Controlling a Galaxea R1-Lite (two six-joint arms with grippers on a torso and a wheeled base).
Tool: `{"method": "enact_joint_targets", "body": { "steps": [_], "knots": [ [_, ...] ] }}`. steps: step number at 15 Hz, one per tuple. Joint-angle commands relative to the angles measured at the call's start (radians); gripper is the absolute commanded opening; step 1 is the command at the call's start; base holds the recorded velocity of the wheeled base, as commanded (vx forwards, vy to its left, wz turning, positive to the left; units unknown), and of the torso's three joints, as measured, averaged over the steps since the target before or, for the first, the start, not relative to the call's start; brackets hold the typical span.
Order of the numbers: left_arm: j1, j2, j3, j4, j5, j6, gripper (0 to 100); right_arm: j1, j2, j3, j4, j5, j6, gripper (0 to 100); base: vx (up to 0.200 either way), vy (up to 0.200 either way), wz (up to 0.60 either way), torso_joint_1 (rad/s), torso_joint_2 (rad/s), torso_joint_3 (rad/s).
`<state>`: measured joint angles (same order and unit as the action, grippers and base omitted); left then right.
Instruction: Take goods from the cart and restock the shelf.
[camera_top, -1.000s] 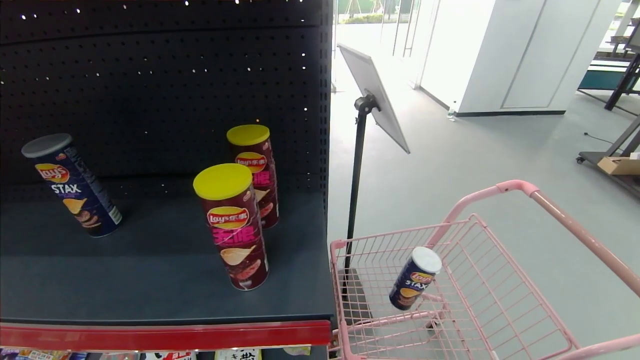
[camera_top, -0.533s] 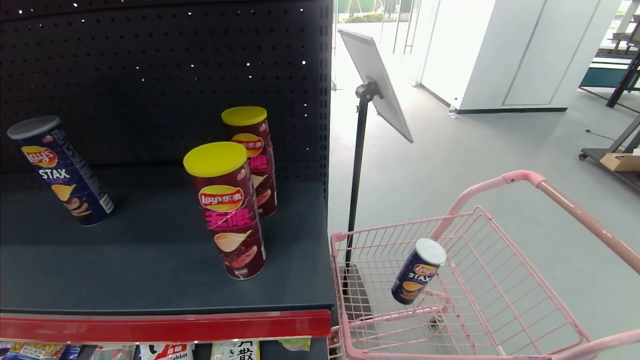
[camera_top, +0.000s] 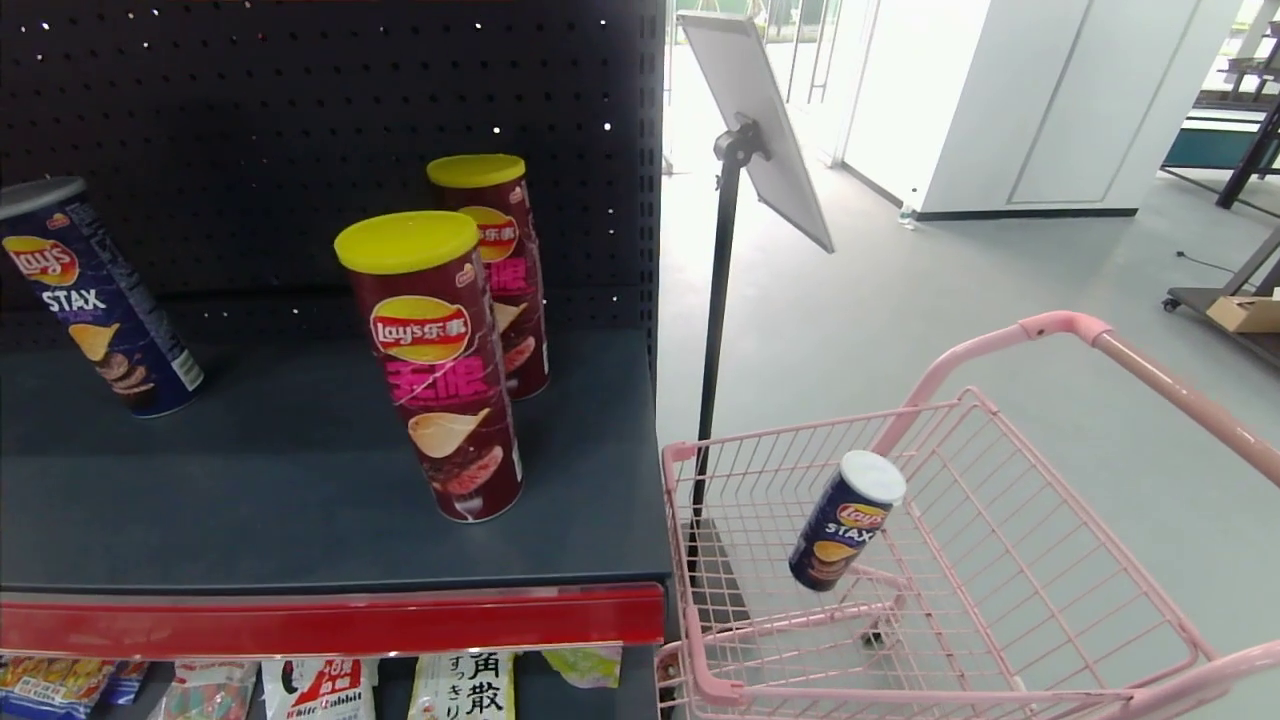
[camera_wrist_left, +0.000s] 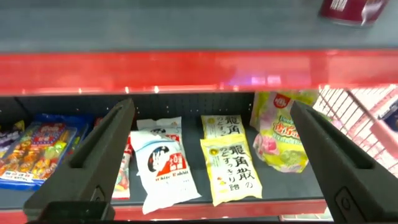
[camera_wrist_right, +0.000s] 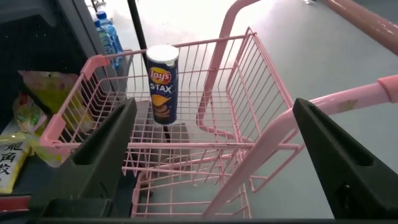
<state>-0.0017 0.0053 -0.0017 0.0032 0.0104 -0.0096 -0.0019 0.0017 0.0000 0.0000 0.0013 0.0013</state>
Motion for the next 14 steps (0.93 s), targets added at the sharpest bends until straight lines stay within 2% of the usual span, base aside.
{"method": "enact_joint_targets", "body": {
  "steps": [1,8,14],
  "knots": [
    [0.0,0.001,0.0,0.0,0.0,-0.001,100,0.0,0.0,0.0,0.0,0.0,0.0,100,0.0,0.0,0.0,-0.198,0.5,0.281],
    [0.0,0.001,0.0,0.0,0.0,-0.001,100,0.0,0.001,0.0,0.0,0.0,-0.001,100,0.0,0.0,0.0,-0.207,0.54,0.325],
    [0.0,0.001,0.0,0.0,0.0,-0.001,100,0.0,0.0,0.0,0.0,0.009,-0.012,100,0.0,0.0,0.0,-0.035,0.09,0.059]
  ]
}}
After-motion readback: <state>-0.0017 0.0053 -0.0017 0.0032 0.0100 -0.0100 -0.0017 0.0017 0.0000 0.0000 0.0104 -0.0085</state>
